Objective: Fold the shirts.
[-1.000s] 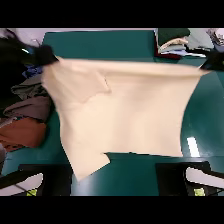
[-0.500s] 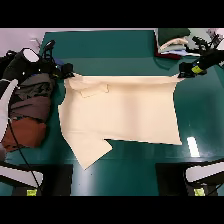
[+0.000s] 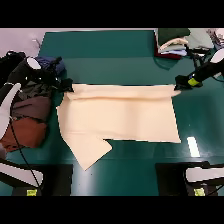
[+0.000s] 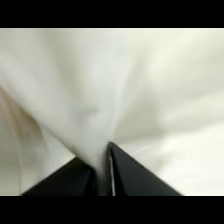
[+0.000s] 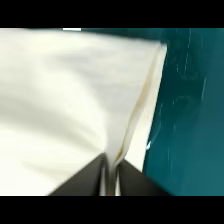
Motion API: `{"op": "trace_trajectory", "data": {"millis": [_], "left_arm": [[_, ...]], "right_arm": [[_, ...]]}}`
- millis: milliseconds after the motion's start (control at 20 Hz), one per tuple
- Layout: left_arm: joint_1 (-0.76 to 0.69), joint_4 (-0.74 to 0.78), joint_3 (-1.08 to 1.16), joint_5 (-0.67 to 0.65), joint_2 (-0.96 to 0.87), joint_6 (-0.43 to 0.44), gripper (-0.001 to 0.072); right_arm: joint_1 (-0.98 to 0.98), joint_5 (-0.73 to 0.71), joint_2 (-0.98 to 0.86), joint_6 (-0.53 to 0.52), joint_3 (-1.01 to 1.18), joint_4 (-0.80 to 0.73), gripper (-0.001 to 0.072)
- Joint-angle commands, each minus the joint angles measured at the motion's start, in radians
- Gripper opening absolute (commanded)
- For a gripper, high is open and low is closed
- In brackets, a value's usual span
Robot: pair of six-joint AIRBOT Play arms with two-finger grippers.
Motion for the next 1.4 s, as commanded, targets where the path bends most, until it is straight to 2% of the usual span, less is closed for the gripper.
{"op": "trace_trajectory", "data": {"millis": [0,50,200,300,550,750,850,1000,1250,1300,1350], "left_arm": [[0.003,0.04,-0.035,-0.034,0.004,-0.09,0.0595],[0.003,0.067,-0.035,-0.055,0.017,-0.117,0.0596],[0.001,0.169,-0.071,-0.118,0.111,-0.125,0.0597],[0.002,0.209,-0.209,-0.116,0.238,-0.145,0.0597],[0.002,0.209,-0.711,-0.072,0.611,-0.196,0.0597],[0.002,0.143,-0.926,-0.064,0.815,-0.245,0.0597],[0.001,0.065,-0.974,-0.036,0.834,-0.239,0.0597],[0.001,-0.072,-1.034,0.027,0.832,-0.182,0.0597],[0.002,-0.097,-1.075,0.076,0.832,-0.184,0.0594],[0.002,-0.097,-1.075,0.085,0.832,-0.183,0.0409],[0.002,-0.097,-1.075,0.106,0.832,-0.181,0.013]], "right_arm": [[-0.01,-0.052,0.04,0.0,-0.106,0.079,0.0433],[-0.023,-0.04,0.052,0.0,-0.104,0.091,0.0433],[-0.054,0.06,0.142,-0.002,-0.105,0.103,0.0432],[-0.064,0.117,0.23,-0.016,-0.128,0.103,0.0432],[-0.064,0.045,0.442,-0.015,-0.291,0.104,0.0432],[-0.064,0.023,0.503,-0.015,-0.355,0.105,0.0431],[-0.064,0.024,0.506,-0.015,-0.362,0.106,0.0432],[-0.064,0.025,0.505,-0.015,-0.362,0.114,0.0431],[-0.064,0.024,0.506,-0.015,-0.362,0.154,0.0431],[-0.064,0.027,0.506,-0.016,-0.363,0.15,0.0431],[-0.066,0.026,0.506,-0.016,-0.367,0.142,0.0431]]}}
